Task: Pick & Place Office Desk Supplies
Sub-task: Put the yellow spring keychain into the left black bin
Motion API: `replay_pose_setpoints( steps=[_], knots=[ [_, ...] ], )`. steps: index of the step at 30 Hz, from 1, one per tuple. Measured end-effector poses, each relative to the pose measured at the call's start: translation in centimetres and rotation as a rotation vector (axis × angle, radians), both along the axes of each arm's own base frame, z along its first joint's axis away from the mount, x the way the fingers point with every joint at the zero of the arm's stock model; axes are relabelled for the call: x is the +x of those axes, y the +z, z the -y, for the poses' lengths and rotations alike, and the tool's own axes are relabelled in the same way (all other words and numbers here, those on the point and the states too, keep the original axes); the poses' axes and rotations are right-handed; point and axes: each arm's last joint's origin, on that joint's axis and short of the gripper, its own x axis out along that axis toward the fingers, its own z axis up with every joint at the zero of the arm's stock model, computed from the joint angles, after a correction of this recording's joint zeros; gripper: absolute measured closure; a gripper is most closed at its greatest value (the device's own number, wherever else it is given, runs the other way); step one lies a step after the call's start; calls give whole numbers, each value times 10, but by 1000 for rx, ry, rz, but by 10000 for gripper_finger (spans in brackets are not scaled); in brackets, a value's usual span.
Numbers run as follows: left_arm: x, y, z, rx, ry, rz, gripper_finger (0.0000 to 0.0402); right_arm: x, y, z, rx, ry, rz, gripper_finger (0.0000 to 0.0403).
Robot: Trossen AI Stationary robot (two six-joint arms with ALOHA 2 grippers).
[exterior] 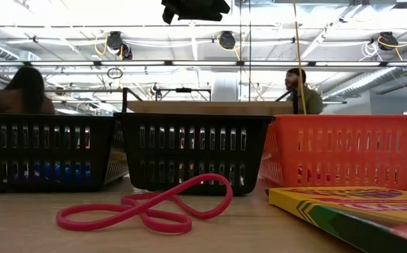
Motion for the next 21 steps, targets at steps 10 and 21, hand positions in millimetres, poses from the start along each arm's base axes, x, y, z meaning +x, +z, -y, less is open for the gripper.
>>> replay_pose_setpoints(
  steps=[10,21],
  knots=[
    [0,0,0,-2,1,-1,245,-1,27,8,24,11,212,401],
    [0,0,1,-6,-12,-4,245,4,42,0,167,58,331,395]
  ],
)
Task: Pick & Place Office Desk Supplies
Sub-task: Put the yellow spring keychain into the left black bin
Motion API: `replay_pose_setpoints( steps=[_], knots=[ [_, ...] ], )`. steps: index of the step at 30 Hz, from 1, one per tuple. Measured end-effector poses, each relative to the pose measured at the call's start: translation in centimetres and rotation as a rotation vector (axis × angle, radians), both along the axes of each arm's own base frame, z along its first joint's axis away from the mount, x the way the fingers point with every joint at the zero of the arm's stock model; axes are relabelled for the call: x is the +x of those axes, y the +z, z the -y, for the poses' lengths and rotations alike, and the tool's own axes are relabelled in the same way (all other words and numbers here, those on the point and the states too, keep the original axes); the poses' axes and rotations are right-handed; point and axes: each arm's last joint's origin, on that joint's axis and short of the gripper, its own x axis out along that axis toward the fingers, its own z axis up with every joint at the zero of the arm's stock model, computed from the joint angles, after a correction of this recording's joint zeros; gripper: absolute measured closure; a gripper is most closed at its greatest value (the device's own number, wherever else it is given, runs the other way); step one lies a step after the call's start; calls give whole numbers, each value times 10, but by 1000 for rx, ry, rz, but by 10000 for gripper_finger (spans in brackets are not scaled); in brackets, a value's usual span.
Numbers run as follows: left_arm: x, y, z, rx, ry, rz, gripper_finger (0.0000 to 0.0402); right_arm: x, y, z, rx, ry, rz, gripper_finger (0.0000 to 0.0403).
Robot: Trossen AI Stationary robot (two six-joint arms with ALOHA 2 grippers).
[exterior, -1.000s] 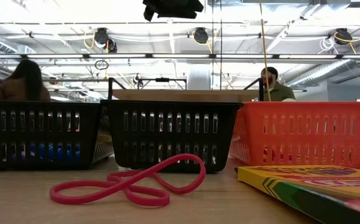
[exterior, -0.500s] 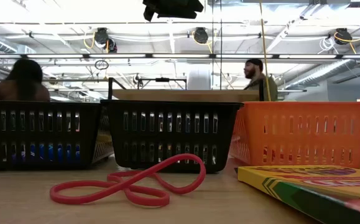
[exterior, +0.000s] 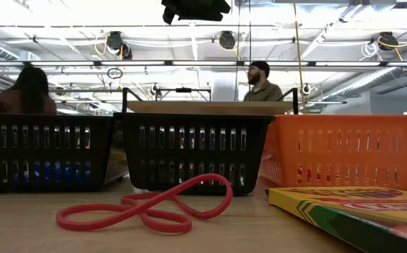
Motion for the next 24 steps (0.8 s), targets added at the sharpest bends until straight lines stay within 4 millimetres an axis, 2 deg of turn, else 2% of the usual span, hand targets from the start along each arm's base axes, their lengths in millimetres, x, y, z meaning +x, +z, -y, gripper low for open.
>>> replay_pose_setpoints(
  steps=[4,15,19,24],
  knots=[
    [0,0,0,0,0,0,245,1,-4,-1,-15,1,-8,367],
    [0,0,0,0,-1,0,245,-8,-33,10,-47,-83,-146,245],
    [0,0,0,0,-1,0,245,-11,-41,14,-36,-88,-188,223],
    [0,0,0,-2,-1,1,245,-12,-44,15,9,-90,-172,216]
  ],
)
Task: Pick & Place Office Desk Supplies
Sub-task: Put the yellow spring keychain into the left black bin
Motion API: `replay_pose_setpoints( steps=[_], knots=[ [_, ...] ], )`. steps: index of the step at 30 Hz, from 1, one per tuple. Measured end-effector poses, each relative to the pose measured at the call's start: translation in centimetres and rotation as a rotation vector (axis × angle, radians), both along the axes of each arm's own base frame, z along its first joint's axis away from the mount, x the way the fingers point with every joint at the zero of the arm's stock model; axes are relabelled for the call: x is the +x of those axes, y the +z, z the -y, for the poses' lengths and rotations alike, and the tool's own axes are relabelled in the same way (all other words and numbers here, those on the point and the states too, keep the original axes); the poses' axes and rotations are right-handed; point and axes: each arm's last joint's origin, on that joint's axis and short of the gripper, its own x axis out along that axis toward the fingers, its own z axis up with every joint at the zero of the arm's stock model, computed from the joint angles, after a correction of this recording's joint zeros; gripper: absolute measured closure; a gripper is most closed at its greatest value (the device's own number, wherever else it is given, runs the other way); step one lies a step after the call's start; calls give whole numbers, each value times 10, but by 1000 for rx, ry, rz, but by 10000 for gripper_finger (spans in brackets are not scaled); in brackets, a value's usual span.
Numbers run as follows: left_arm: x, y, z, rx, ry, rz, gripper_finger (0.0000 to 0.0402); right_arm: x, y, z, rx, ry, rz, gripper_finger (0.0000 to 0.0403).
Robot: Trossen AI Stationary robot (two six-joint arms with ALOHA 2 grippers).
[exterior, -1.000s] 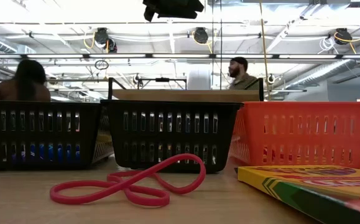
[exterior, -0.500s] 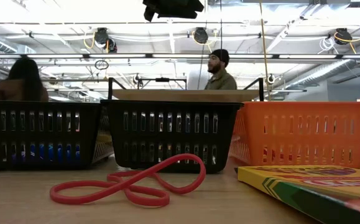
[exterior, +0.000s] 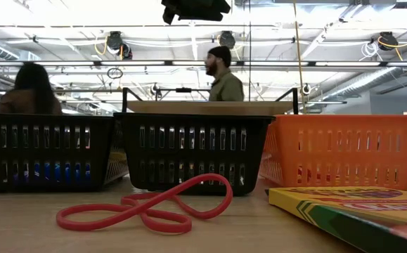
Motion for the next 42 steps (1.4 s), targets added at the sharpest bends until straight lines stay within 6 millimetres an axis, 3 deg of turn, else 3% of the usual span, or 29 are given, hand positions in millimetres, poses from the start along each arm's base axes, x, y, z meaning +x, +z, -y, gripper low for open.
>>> replay_pose_setpoints(
  steps=[20,33,42],
  knots=[
    [0,0,0,-6,2,-3,245,-4,-7,3,31,5,-58,232],
    [0,-1,0,-5,2,-4,245,1,-22,-5,19,18,-94,232],
    [0,-1,0,-5,2,-4,245,-4,-30,2,-72,9,-166,232]
  ],
)
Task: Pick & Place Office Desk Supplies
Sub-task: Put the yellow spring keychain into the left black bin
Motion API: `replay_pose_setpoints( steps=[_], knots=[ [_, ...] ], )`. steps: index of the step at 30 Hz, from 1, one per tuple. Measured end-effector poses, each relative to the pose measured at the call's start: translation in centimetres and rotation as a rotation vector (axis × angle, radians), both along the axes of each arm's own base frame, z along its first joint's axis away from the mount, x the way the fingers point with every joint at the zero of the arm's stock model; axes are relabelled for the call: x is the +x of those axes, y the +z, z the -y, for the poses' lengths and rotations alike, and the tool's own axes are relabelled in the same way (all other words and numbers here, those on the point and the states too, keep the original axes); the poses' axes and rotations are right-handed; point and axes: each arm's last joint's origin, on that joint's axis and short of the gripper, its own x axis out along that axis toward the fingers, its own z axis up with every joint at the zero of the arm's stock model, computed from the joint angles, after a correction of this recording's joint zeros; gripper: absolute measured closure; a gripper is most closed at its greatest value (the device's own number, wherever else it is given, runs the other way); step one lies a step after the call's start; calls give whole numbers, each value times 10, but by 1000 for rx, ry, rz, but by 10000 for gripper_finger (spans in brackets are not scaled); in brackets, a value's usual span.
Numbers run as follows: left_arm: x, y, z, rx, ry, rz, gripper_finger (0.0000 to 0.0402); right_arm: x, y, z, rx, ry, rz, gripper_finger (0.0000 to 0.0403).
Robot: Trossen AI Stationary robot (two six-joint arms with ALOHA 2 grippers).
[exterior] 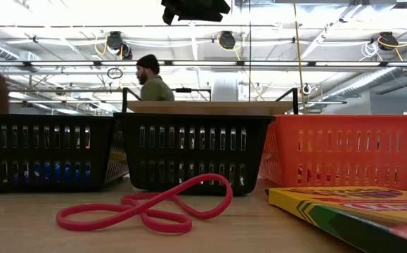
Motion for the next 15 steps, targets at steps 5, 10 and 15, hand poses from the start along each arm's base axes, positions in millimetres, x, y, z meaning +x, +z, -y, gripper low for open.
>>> replay_pose_setpoints(
  steps=[5,10,15],
  knots=[
    [0,0,0,0,0,0,245,-3,-3,4,-46,-4,-38,232],
    [0,0,0,0,0,0,245,-4,-4,5,-56,-17,-51,232],
    [0,0,0,1,0,-5,245,-5,-6,8,-98,-26,-61,232]
  ],
)
